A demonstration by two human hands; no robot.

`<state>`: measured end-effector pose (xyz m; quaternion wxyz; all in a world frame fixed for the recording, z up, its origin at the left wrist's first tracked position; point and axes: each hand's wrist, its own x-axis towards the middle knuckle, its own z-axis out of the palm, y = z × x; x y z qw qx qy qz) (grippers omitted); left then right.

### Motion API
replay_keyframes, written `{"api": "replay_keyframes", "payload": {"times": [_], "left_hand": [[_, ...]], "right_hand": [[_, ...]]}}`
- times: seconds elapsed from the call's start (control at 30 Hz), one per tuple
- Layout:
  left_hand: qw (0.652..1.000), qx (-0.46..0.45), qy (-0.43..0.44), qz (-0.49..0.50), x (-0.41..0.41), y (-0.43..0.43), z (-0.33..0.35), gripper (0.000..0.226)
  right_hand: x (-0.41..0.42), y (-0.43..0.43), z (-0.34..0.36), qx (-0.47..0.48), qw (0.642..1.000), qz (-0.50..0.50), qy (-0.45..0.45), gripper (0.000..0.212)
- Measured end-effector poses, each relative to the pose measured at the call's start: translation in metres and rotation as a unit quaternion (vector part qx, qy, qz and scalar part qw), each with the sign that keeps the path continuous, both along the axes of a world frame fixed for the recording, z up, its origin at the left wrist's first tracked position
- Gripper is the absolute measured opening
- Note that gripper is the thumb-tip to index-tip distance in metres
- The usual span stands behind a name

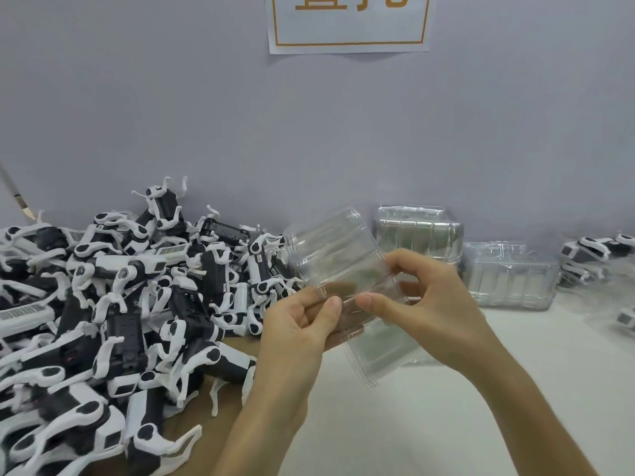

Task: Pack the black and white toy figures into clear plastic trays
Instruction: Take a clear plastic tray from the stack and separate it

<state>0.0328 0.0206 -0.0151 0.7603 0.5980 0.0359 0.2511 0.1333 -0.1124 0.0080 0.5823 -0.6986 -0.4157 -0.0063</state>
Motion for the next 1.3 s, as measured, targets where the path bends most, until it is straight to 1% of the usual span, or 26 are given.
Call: {"api": "replay_keyframes", "payload": {"times": [0.17, 0.23, 0.3, 0.37, 0.43, 0.47, 0.57, 0.67, 0.73, 0.77, 0.8, 0.87, 0.93, 1.0, 1.07, 1.1, 1.13, 1.17, 1.23, 1.3], "left_hand": [[0.999, -0.036, 0.004, 0.038, 0.001, 0.000, -0.001, 0.012], [0.998, -0.041, 0.004, 0.053, 0.001, 0.002, -0.001, 0.021], [0.998, -0.027, 0.001, 0.062, 0.000, 0.005, 0.001, 0.028], [1.000, -0.013, -0.009, 0.023, -0.001, 0.008, 0.002, 0.028], [1.000, -0.001, -0.017, -0.026, -0.003, 0.011, 0.003, 0.026], [0.999, 0.006, -0.017, -0.027, -0.003, 0.013, 0.003, 0.024], [0.999, 0.009, -0.018, 0.030, -0.003, 0.013, 0.004, 0.016], [0.996, 0.008, -0.036, 0.081, -0.005, 0.016, 0.008, 0.015], [0.993, -0.001, -0.047, 0.112, -0.010, 0.024, 0.013, 0.019], [0.990, -0.012, -0.050, 0.130, -0.014, 0.029, 0.015, 0.019], [0.987, -0.026, -0.049, 0.152, -0.018, 0.035, 0.017, 0.018], [0.978, -0.064, -0.041, 0.194, -0.025, 0.047, 0.020, 0.013], [0.968, -0.115, -0.040, 0.219, -0.029, 0.056, 0.021, 0.016], [0.962, -0.158, -0.037, 0.220, -0.032, 0.060, 0.023, 0.022], [0.960, -0.182, -0.039, 0.208, -0.034, 0.059, 0.024, 0.025], [0.960, -0.187, -0.042, 0.202, -0.035, 0.057, 0.025, 0.025], [0.961, -0.189, -0.044, 0.199, -0.036, 0.055, 0.024, 0.024], [0.960, -0.190, -0.046, 0.199, -0.036, 0.053, 0.023, 0.023], [0.959, -0.192, -0.047, 0.204, -0.035, 0.050, 0.021, 0.021], [0.957, -0.202, -0.049, 0.204, -0.034, 0.048, 0.020, 0.024]], "right_hand": [[0.002, -0.001, 0.000, 0.011, 1.000, -0.006, 0.011, 0.022], [0.003, -0.002, 0.000, 0.020, 0.999, -0.006, 0.030, 0.021], [0.003, -0.002, 0.000, 0.033, 0.998, -0.001, 0.056, 0.026], [0.004, -0.003, 0.000, 0.044, 0.996, -0.005, 0.074, 0.035], [0.006, -0.005, 0.001, 0.045, 0.996, -0.009, 0.081, 0.038], [0.006, -0.006, 0.001, 0.044, 0.996, -0.007, 0.081, 0.038], [0.008, -0.009, 0.002, 0.052, 0.996, -0.012, 0.078, 0.037], [0.014, -0.016, 0.007, 0.098, 0.991, -0.034, 0.083, 0.036], [0.022, -0.027, 0.010, 0.119, 0.988, -0.070, 0.072, 0.028], [0.026, -0.034, 0.011, 0.115, 0.987, -0.098, 0.049, 0.022], [0.031, -0.041, 0.010, 0.099, 0.986, -0.134, 0.013, 0.020], [0.042, -0.053, 0.007, 0.042, 0.973, -0.210, -0.082, 0.024], [0.053, -0.057, -0.001, -0.033, 0.950, -0.260, -0.172, 0.030], [0.067, -0.053, -0.017, -0.130, 0.917, -0.297, -0.233, 0.038], [0.080, -0.045, -0.040, -0.246, 0.894, -0.298, -0.226, 0.041], [0.083, -0.040, -0.053, -0.290, 0.892, -0.284, -0.201, 0.042], [0.085, -0.036, -0.064, -0.314, 0.894, -0.268, -0.174, 0.044], [0.087, -0.034, -0.072, -0.319, 0.898, -0.261, -0.156, 0.046], [0.091, -0.034, -0.076, -0.303, 0.903, -0.267, -0.151, 0.050], [0.092, -0.038, -0.066, -0.238, 0.920, -0.265, -0.161, 0.053]]}}
